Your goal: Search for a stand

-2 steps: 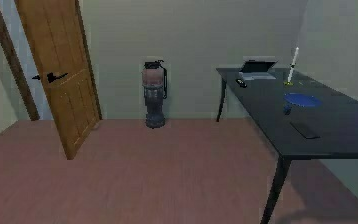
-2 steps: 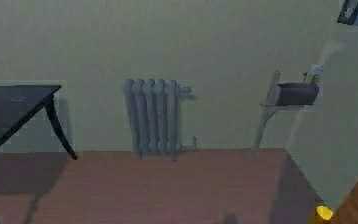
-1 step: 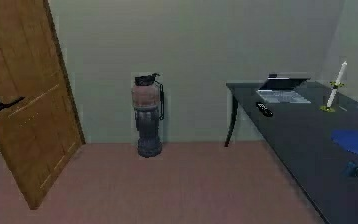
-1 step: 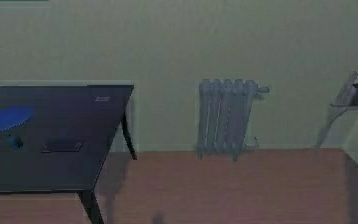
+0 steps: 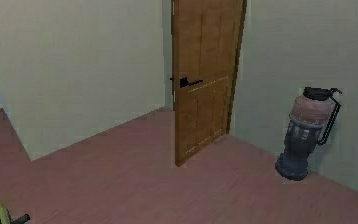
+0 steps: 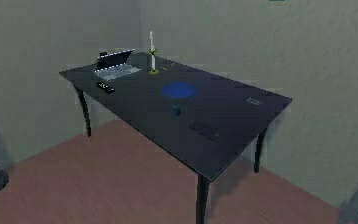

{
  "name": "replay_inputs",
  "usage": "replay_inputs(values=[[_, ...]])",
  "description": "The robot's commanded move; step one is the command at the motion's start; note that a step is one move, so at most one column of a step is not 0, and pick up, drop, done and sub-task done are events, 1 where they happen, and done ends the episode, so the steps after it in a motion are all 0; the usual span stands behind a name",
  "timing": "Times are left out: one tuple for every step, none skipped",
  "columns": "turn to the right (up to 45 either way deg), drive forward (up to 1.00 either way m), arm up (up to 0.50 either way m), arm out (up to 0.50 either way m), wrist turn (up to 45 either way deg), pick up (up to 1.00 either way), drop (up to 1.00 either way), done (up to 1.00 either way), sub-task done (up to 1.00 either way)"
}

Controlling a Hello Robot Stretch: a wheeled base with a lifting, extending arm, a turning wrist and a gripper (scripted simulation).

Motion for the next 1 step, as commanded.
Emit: replay_inputs(values=[[-15.0, 0.00, 0.00, 0.00, 0.0, 0.00, 0.00, 0.00, 0.00]])
